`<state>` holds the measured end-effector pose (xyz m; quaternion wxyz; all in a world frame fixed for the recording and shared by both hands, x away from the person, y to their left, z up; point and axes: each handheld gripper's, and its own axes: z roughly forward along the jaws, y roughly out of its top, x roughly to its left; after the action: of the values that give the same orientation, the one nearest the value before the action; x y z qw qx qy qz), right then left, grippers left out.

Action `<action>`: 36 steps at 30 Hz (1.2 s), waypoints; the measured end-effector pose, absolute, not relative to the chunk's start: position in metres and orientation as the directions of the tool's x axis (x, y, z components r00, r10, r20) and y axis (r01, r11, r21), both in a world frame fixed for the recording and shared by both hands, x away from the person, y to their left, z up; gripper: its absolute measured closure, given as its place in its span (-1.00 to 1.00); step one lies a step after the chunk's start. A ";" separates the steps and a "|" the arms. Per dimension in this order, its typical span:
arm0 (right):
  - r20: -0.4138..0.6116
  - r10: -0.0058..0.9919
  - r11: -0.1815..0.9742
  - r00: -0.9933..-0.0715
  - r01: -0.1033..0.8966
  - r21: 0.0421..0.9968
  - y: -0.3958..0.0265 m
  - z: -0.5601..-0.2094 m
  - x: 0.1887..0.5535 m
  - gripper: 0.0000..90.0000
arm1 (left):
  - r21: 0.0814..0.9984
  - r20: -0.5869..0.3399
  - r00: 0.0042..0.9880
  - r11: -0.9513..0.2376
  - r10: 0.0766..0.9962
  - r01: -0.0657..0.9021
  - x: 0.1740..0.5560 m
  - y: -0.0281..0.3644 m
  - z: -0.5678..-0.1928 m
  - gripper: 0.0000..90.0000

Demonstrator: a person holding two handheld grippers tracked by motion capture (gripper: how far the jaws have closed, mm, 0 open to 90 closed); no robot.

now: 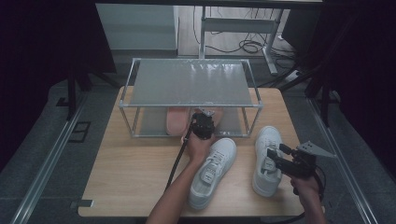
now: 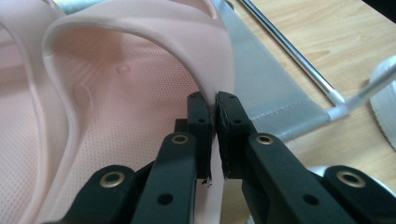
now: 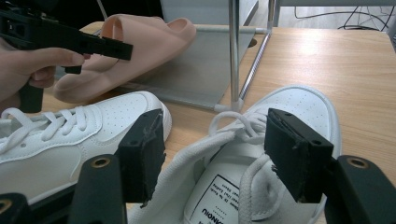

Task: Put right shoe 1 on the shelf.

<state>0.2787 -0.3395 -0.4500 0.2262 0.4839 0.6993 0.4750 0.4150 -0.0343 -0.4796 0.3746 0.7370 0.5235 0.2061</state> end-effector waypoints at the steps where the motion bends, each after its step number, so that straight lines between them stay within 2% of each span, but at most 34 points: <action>1: 0.143 0.892 0.081 -0.430 0.462 0.883 -0.340 -0.450 0.279 -0.15 | 0.771 -0.082 0.366 -0.174 0.927 0.613 0.415 -0.034 -0.480 0.89; 6: 0.143 0.892 0.080 -0.429 0.461 0.884 -0.340 -0.450 0.279 -0.15 | 0.775 -0.063 0.368 -0.187 0.928 0.604 0.415 -0.034 -0.483 0.87; 7: 0.141 0.892 0.081 -0.429 0.460 0.884 -0.340 -0.450 0.279 -0.15 | 0.769 -0.090 0.377 -0.176 0.922 0.614 0.416 -0.034 -0.484 0.87; 10: 0.139 0.892 0.083 -0.430 0.458 0.885 -0.340 -0.450 0.278 -0.15 | 0.767 -0.088 0.382 -0.183 0.920 0.616 0.416 -0.035 -0.485 0.85; 22: 0.141 0.893 0.079 -0.428 0.458 0.885 -0.341 -0.449 0.278 -0.15 | 0.759 -0.047 0.374 -0.211 0.926 0.616 0.417 -0.035 -0.488 0.81; 29: 0.140 0.893 0.079 -0.428 0.456 0.886 -0.342 -0.449 0.277 -0.15 | 0.771 -0.011 0.391 -0.241 0.920 0.589 0.410 -0.037 -0.484 0.67; 36: 0.140 0.893 0.080 -0.427 0.457 0.886 -0.341 -0.449 0.277 -0.15 | 0.786 -0.006 0.431 -0.263 0.902 0.560 0.396 -0.031 -0.478 0.60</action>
<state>0.2772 -0.3410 -0.4489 0.2292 0.4835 0.6982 0.4755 0.3959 -0.0313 -0.4783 0.3707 0.7604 0.4808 0.2307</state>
